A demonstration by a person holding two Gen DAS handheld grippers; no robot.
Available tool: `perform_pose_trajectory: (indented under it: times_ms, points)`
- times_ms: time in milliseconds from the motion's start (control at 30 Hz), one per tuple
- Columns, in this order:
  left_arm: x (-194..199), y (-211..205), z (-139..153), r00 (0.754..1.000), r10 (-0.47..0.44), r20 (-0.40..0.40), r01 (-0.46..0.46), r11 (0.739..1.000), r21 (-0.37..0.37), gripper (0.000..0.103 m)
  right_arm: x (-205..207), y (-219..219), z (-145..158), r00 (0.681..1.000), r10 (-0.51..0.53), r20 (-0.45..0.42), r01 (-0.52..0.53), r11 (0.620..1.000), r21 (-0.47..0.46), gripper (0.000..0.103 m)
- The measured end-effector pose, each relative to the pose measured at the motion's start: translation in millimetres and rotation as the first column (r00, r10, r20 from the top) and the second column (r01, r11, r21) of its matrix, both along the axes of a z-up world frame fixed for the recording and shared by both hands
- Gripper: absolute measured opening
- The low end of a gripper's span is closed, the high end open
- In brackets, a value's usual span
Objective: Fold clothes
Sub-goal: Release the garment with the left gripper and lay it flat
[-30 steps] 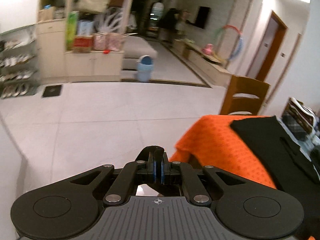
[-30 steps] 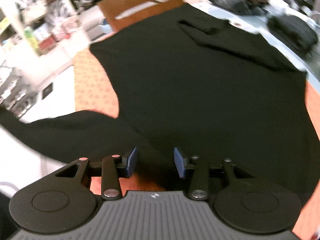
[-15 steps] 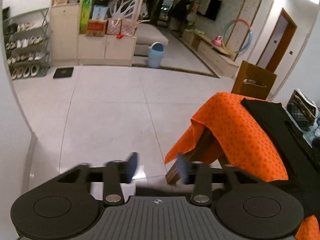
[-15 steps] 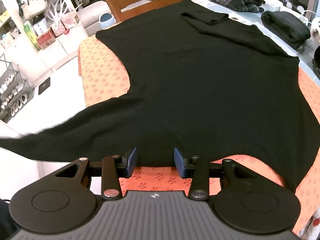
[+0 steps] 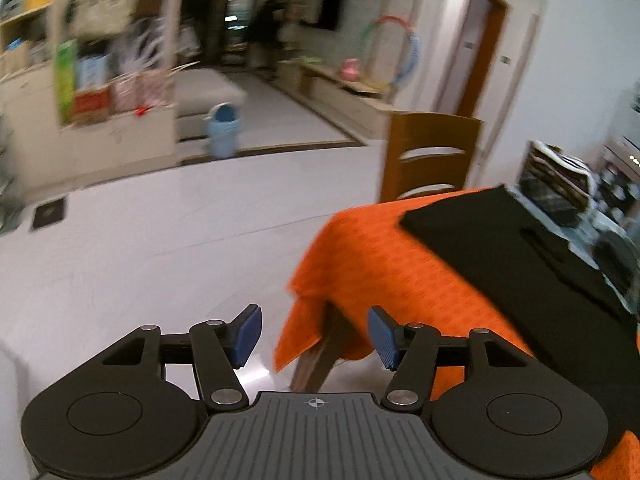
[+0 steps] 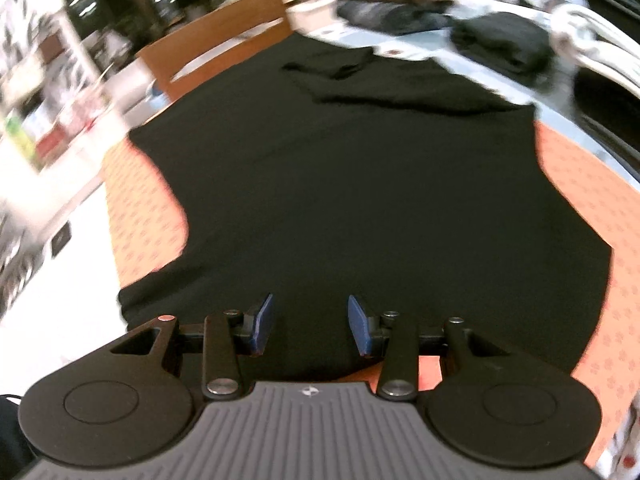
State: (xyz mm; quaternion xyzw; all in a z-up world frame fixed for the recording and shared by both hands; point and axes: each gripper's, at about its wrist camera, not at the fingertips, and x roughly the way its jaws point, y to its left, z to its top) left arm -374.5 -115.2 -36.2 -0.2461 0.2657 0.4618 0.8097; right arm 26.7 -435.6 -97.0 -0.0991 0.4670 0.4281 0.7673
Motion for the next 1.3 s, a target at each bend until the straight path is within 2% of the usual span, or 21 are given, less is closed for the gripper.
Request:
perform_pose_trajectory:
  times_ms: [100, 300, 467, 633, 733, 867, 1167, 1233, 1300]
  points:
    - [46, 17, 3, 0.995, -0.1, -0.009, 0.1, 0.995, 0.017, 0.062, 12, -15, -6, 0.996, -0.087, 0.008, 0.087, 0.996, 0.004, 0.047]
    - [138, 40, 1, 0.964, -0.266, -0.021, 0.266, 0.964, 0.02, 0.064, 20, -44, -14, 0.977, -0.21, 0.023, 0.211, 0.978, -0.009, 0.047]
    - [206, 54, -1, 0.923, -0.385, -0.021, 0.385, 0.923, 0.005, 0.067, 20, -60, -14, 0.961, -0.276, 0.031, 0.276, 0.961, 0.0, 0.047]
    - [274, 68, -10, 0.866, -0.499, -0.036, 0.499, 0.866, -0.014, 0.069, 22, -69, -11, 0.936, -0.349, 0.044, 0.349, 0.937, 0.014, 0.048]
    - [316, 72, -14, 0.81, -0.584, -0.056, 0.584, 0.811, -0.012, 0.07, 22, -67, -10, 0.914, -0.402, 0.059, 0.402, 0.916, 0.014, 0.048]
    - [375, 73, -24, 0.713, -0.699, -0.066, 0.7, 0.714, -0.006, 0.072, 17, -65, -5, 0.87, -0.488, 0.069, 0.488, 0.873, 0.014, 0.048]
    - [491, 65, -60, 0.458, -0.883, -0.1, 0.887, 0.462, -0.014, 0.072, -21, -46, 11, 0.702, -0.71, 0.06, 0.711, 0.703, 0.012, 0.048]
    - [512, 60, -71, 0.409, -0.903, -0.132, 0.911, 0.413, 0.002, 0.072, -31, -38, 13, 0.67, -0.74, 0.063, 0.741, 0.671, 0.001, 0.048]
    - [526, 55, -80, 0.381, -0.909, -0.17, 0.923, 0.384, 0.018, 0.072, -42, -32, 14, 0.642, -0.765, 0.059, 0.766, 0.643, -0.003, 0.048]
